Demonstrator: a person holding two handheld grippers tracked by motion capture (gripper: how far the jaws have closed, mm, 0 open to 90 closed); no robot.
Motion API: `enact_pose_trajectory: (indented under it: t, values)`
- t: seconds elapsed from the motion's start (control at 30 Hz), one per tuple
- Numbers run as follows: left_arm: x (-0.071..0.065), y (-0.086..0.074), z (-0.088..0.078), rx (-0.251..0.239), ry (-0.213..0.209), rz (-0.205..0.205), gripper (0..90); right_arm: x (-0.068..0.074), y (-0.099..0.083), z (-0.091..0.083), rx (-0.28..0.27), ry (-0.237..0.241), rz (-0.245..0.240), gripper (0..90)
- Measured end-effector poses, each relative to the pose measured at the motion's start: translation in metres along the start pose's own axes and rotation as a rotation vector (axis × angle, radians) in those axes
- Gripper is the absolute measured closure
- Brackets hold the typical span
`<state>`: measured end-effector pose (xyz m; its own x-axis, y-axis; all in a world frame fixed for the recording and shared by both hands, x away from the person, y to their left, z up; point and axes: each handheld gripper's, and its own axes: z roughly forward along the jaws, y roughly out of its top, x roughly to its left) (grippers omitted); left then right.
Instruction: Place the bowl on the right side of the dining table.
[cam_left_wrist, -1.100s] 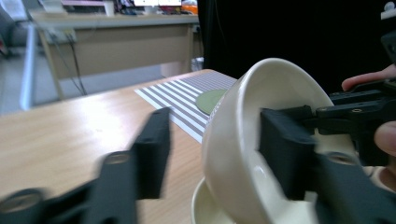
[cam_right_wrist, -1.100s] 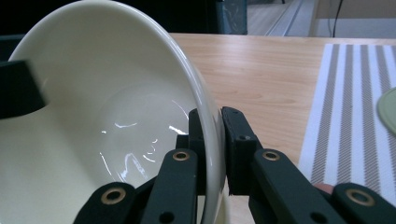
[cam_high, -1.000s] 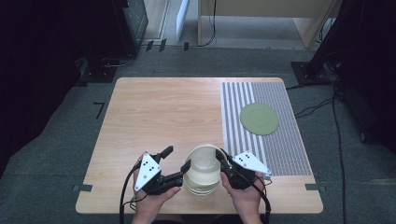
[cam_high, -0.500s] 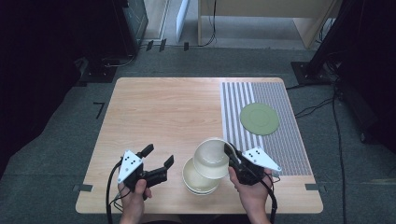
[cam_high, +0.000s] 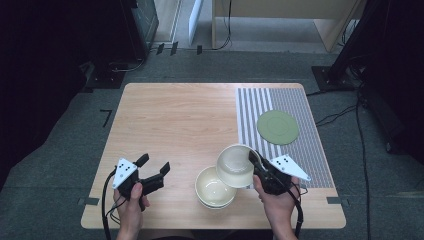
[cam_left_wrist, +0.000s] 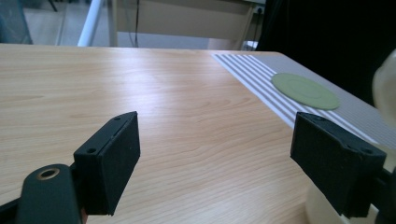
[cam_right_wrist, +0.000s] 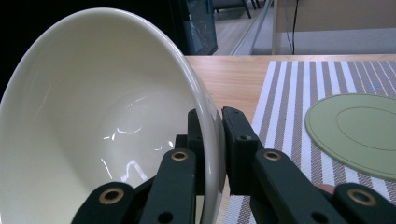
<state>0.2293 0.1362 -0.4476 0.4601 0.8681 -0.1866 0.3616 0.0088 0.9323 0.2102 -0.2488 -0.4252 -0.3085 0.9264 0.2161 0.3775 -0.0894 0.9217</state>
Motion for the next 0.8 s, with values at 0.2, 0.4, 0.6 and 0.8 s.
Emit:
enact_pose_trajectory:
  t: [0.2,0.4,0.6,0.8]
  values:
    - [0.016,-0.006,0.000,0.011,0.036,-0.018,15.5,-0.006,0.001,-0.002,-0.004,-0.014,0.010,82.9]
    - [0.034,-0.015,0.002,0.039,0.060,-0.043,15.4,-0.010,0.002,-0.002,-0.003,-0.022,0.015,82.7]
    - [0.052,-0.023,0.001,0.061,0.097,-0.054,15.5,-0.014,0.003,-0.003,-0.007,-0.030,0.021,82.6]
    - [0.067,-0.031,0.001,0.086,0.131,-0.070,15.5,-0.018,0.003,-0.004,-0.010,-0.041,0.025,82.6]
